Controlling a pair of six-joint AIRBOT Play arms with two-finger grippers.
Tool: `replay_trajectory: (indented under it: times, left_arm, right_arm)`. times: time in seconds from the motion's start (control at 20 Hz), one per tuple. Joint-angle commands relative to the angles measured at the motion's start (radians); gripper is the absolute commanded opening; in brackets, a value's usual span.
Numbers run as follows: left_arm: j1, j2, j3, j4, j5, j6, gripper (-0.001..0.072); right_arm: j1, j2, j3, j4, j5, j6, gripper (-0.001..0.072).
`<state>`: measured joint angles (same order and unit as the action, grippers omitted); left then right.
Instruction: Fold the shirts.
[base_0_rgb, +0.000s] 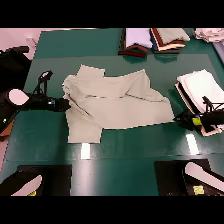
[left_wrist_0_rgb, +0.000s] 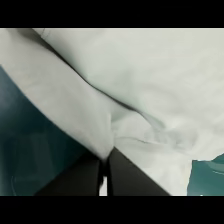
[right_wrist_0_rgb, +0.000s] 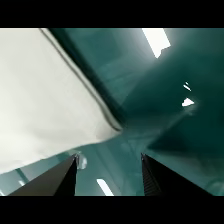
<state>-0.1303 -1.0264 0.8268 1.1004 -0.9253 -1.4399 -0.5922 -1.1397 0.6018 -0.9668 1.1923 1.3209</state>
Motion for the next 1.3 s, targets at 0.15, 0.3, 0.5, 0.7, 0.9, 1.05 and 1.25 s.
replay_trajectory:
  times: [0.15, 0.3, 0.5, 0.7, 0.9, 1.05, 1.25]
  left_arm:
    - [0.000, 0.000, 0.001, -0.008, 0.002, 0.000, 0.0025]
    - [0.000, 0.000, 0.010, -0.006, -0.001, 0.000, 0.0024]
    - [0.000, 0.068, 0.156, 0.030, -0.026, -0.027, 0.0024]
    - [0.000, 0.249, 0.479, 0.137, -0.025, -0.027, 0.0024]
    - [0.000, 0.362, 0.858, 0.187, -0.025, -0.030, 0.0024]
    - [0.000, 0.381, 1.067, 0.188, -0.027, -0.056, 0.0023]
    - [0.000, 0.381, 1.168, 0.275, -0.002, -0.102, 0.0024]
  right_arm:
    - [0.186, -0.067, -0.002, 0.082, -0.171, -0.017, 0.0231]
    - [0.285, -0.069, 0.072, 0.080, -0.198, -0.032, 0.0016]
    - [0.360, 0.047, 0.270, 0.075, -0.179, -0.033, 0.0015]
    - [0.344, 0.227, 0.600, 0.075, -0.165, -0.033, 0.0015]
    - [0.273, 0.359, 0.917, 0.075, -0.163, -0.032, 0.0015]
    - [0.187, 0.431, 1.056, 0.075, -0.146, -0.031, 0.0015]
    - [0.066, 0.419, 1.224, 0.078, -0.007, -0.024, 0.0015]
